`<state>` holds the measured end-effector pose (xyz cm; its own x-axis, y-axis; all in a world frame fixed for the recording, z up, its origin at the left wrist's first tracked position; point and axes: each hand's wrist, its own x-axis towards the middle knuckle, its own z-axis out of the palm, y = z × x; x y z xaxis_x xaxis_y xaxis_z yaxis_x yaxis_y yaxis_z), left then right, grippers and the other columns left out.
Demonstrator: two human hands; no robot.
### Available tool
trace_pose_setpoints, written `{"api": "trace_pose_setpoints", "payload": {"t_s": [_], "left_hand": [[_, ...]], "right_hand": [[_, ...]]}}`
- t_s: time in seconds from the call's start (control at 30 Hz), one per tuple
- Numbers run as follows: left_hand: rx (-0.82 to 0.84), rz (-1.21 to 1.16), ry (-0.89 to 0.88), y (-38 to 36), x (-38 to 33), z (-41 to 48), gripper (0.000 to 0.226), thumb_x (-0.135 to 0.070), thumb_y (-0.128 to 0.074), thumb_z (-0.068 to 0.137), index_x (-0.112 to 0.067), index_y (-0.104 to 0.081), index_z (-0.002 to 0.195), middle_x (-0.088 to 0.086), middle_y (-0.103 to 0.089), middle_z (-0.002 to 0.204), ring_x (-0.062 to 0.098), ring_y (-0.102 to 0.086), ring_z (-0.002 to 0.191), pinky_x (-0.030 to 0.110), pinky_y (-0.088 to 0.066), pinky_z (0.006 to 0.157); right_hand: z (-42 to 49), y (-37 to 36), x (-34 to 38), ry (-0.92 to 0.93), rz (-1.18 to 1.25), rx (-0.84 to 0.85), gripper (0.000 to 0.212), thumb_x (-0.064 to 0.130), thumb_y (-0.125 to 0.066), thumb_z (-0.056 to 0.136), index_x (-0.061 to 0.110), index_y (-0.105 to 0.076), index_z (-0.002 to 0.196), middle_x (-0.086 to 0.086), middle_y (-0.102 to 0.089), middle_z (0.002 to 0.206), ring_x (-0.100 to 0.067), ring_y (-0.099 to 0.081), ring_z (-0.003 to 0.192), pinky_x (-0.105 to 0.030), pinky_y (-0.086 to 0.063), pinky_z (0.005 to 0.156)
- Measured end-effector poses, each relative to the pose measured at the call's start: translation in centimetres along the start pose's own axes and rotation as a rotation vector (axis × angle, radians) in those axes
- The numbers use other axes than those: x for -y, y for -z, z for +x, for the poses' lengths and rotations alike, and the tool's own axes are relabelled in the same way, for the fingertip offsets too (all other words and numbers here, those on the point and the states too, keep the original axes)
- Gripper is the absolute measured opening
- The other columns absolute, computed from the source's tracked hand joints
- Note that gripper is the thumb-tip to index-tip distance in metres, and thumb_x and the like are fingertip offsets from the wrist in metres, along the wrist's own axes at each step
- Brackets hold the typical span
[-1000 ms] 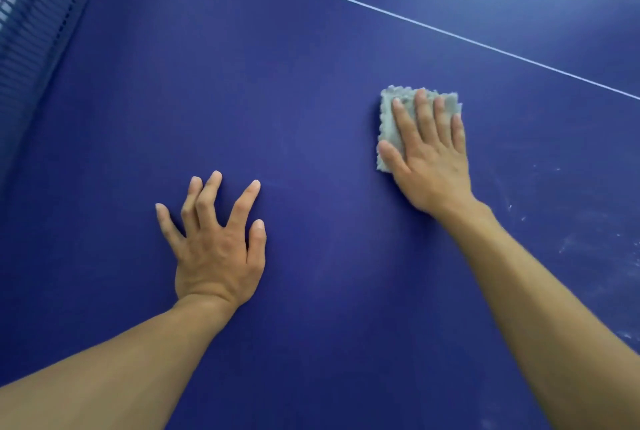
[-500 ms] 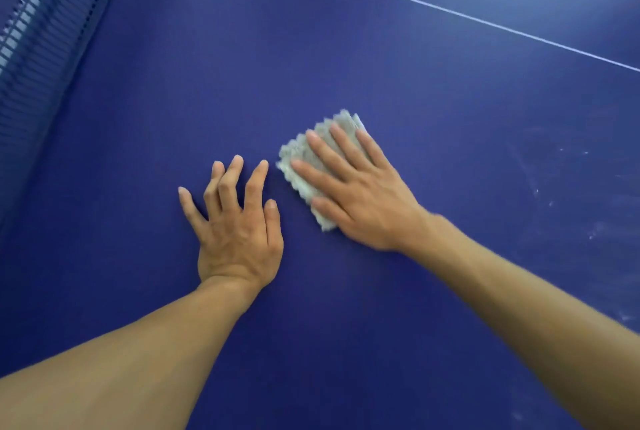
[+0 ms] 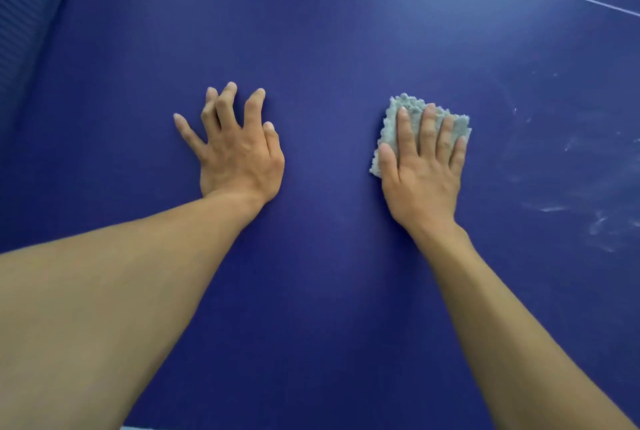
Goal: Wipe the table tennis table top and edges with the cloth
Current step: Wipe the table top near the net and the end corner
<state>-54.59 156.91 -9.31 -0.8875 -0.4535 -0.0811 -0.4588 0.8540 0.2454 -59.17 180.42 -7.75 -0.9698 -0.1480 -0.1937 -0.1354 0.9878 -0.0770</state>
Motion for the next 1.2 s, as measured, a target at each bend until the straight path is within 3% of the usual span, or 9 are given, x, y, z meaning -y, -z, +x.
{"api": "trace_pose_setpoints", "payload": {"t_s": [0.23, 0.37, 0.47, 0.63, 0.7, 0.83, 0.9, 1.07, 1.2], "left_hand": [[0.000, -0.196, -0.051, 0.9, 1.4, -0.4, 0.063, -0.062, -0.026, 0.095, -0.038, -0.038, 0.152, 0.009, -0.025, 0.163, 0.030, -0.015, 0.156, 0.068, 0.008, 0.121], [0.042, -0.190, -0.179, 1.4, 2.2, -3.4, 0.055, -0.056, -0.039, 0.099, -0.038, -0.043, 0.151, 0.009, -0.026, 0.161, 0.029, -0.019, 0.154, 0.066, 0.007, 0.122], [0.075, -0.139, -0.246, 1.3, 2.6, -8.7, 0.051, -0.048, -0.050, 0.102, -0.036, -0.046, 0.150, 0.011, -0.023, 0.162, 0.031, -0.016, 0.155, 0.065, 0.004, 0.124], [0.075, -0.171, -0.380, 0.8, -0.2, -18.4, 0.050, -0.043, -0.047, 0.099, -0.031, -0.055, 0.147, 0.014, -0.029, 0.160, 0.036, -0.026, 0.153, 0.067, -0.001, 0.124], [0.115, -0.148, -0.417, 0.4, -1.0, -20.9, 0.052, -0.045, -0.042, 0.098, -0.033, -0.057, 0.146, 0.012, -0.031, 0.162, 0.035, -0.024, 0.154, 0.067, -0.002, 0.124], [0.116, -0.057, -0.431, -0.3, -0.8, -21.9, 0.050, -0.045, -0.038, 0.100, -0.037, -0.056, 0.146, 0.009, -0.032, 0.163, 0.033, -0.022, 0.156, 0.067, -0.005, 0.124], [0.112, -0.074, -0.408, -0.3, -0.9, -21.8, 0.051, -0.046, -0.035, 0.101, -0.037, -0.057, 0.145, 0.007, -0.033, 0.162, 0.031, -0.023, 0.155, 0.065, -0.004, 0.125], [0.094, -0.074, -0.389, -0.6, -1.1, -21.9, 0.050, -0.047, -0.034, 0.102, -0.036, -0.057, 0.145, 0.007, -0.033, 0.161, 0.030, -0.022, 0.155, 0.062, -0.001, 0.126], [0.081, -0.076, -0.350, -0.8, -1.7, -21.9, 0.050, -0.049, -0.035, 0.100, -0.034, -0.059, 0.141, 0.007, -0.035, 0.158, 0.031, -0.023, 0.154, 0.063, -0.001, 0.125]], "right_hand": [[-19.4, -4.2, 0.9, 0.393, 0.025, 0.020, 0.061, 0.055, -0.024, 0.110, 0.032, -0.019, 0.167, -0.004, -0.007, 0.176, -0.031, 0.000, 0.162, -0.058, -0.011, 0.128], [-27.8, -4.3, -8.0, 0.128, 0.013, 0.036, 0.062, 0.055, -0.019, 0.111, 0.029, -0.019, 0.167, -0.005, -0.009, 0.175, -0.033, -0.007, 0.162, -0.058, -0.013, 0.126], [-30.4, -3.6, -12.2, -0.228, 0.072, 0.083, 0.068, 0.060, -0.012, 0.105, 0.032, -0.005, 0.166, -0.004, 0.001, 0.176, -0.027, 0.008, 0.162, -0.055, -0.001, 0.129], [-26.8, -3.0, -9.6, -0.781, 0.217, 0.024, 0.067, 0.057, -0.010, 0.107, 0.031, 0.008, 0.165, -0.010, 0.011, 0.175, -0.033, 0.013, 0.161, -0.055, 0.011, 0.127], [-24.6, -3.1, -6.7, -0.726, 0.215, 0.006, 0.066, 0.052, -0.016, 0.109, 0.028, 0.010, 0.165, -0.012, 0.011, 0.174, -0.036, 0.013, 0.160, -0.058, 0.010, 0.127], [-27.0, -4.2, -3.1, -0.130, 0.105, -0.024, 0.066, 0.051, -0.020, 0.109, 0.025, -0.002, 0.168, -0.013, 0.002, 0.175, -0.037, 0.006, 0.161, -0.059, 0.000, 0.129], [-30.6, -4.9, -4.5, -0.021, 0.099, -0.001, 0.065, 0.052, -0.025, 0.110, 0.026, -0.012, 0.168, -0.010, -0.005, 0.175, -0.036, -0.001, 0.161, -0.059, -0.010, 0.128], [-35.0, -4.6, -13.5, -0.138, 0.056, 0.046, 0.068, 0.055, -0.023, 0.107, 0.025, -0.015, 0.168, -0.008, -0.005, 0.176, -0.034, -0.002, 0.162, -0.059, -0.010, 0.127], [-28.5, -3.0, -17.1, -0.516, 0.111, 0.025, 0.072, 0.058, -0.009, 0.104, 0.026, 0.003, 0.167, -0.010, 0.009, 0.175, -0.032, 0.011, 0.161, -0.058, 0.002, 0.128]]}}
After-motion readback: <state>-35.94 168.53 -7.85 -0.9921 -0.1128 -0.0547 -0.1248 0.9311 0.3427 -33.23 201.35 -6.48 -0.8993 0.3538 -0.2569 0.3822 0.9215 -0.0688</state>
